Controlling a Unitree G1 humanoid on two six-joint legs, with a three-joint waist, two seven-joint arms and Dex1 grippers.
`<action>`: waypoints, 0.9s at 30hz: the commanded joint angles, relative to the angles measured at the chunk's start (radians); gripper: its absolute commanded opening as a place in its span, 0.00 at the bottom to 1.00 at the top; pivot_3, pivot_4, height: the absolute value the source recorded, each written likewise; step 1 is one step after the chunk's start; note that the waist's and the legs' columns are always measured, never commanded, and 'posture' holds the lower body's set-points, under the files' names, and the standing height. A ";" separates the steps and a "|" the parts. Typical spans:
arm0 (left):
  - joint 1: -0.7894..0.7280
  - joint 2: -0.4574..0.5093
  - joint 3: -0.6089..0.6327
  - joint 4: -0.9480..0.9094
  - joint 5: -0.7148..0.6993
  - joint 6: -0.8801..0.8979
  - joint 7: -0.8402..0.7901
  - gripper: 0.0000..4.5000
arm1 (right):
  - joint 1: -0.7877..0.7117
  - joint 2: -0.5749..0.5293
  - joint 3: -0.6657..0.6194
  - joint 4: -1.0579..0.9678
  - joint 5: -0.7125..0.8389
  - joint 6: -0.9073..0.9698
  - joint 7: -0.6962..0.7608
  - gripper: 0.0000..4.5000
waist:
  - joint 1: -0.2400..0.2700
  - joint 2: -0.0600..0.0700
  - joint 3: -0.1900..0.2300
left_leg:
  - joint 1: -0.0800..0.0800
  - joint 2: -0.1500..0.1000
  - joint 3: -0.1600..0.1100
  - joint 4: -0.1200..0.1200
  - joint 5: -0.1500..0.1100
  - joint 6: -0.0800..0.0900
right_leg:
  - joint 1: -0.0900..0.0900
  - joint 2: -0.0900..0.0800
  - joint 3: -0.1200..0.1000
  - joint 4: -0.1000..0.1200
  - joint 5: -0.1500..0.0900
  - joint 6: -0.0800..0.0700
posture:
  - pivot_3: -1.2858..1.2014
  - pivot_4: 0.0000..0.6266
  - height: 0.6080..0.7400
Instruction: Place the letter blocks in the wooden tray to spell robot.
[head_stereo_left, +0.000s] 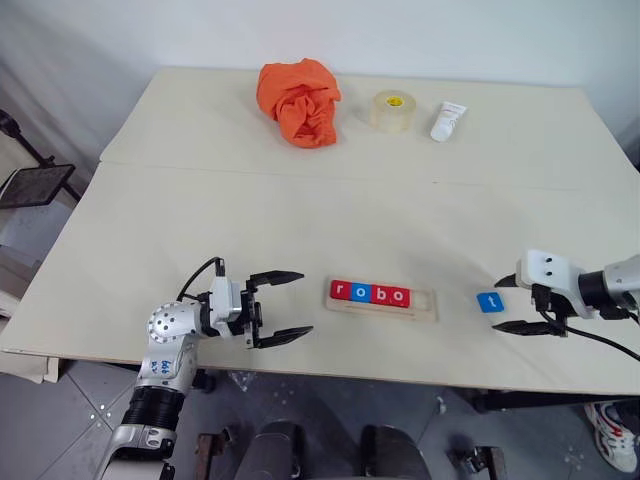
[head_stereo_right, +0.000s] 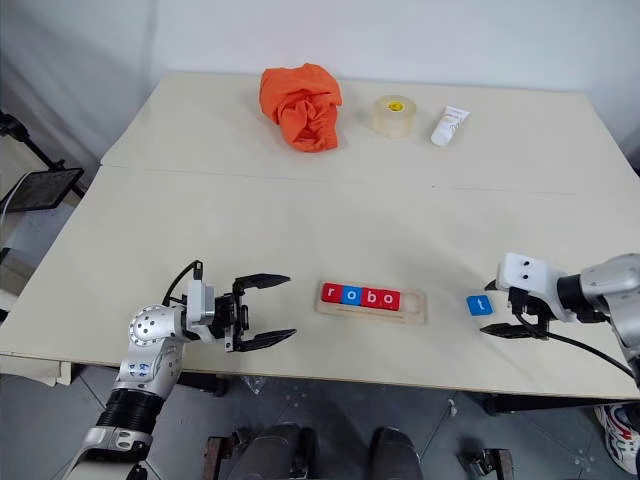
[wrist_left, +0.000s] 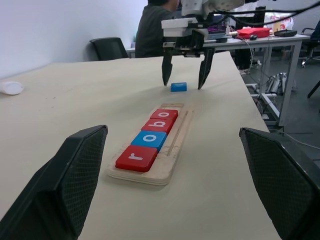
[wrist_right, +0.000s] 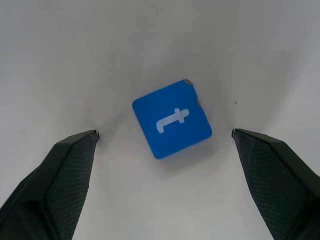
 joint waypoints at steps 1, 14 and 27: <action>0.029 0.016 0.014 -0.060 -0.009 0.001 0.020 1.00 | -0.043 0.024 0.021 0.084 -0.037 -0.062 0.031 0.91 | -0.001 0.000 0.000 | 0.000 0.000 0.000 0.000 0.000 0.000 | 0.000 0.000 0.000 0.000 0.000 0.000 | 0.52 0.24 1.00; 0.031 0.022 0.008 -0.056 -0.012 -0.008 0.028 1.00 | -0.060 0.028 -0.021 0.004 -0.026 0.008 0.019 0.32 | -0.004 -0.001 0.000 | 0.001 0.001 0.000 0.002 0.000 0.000 | 0.001 0.000 0.000 0.000 0.000 0.000 | 0.52 0.24 1.00; -0.038 -0.008 -0.004 0.038 0.000 -0.035 0.010 1.00 | -0.090 0.057 0.016 -0.515 0.079 0.578 -0.024 0.32 | 0.005 0.002 0.001 | -0.001 -0.001 -0.003 0.001 0.000 -0.001 | -0.001 -0.001 0.000 0.001 0.000 0.000 | 0.52 0.24 1.00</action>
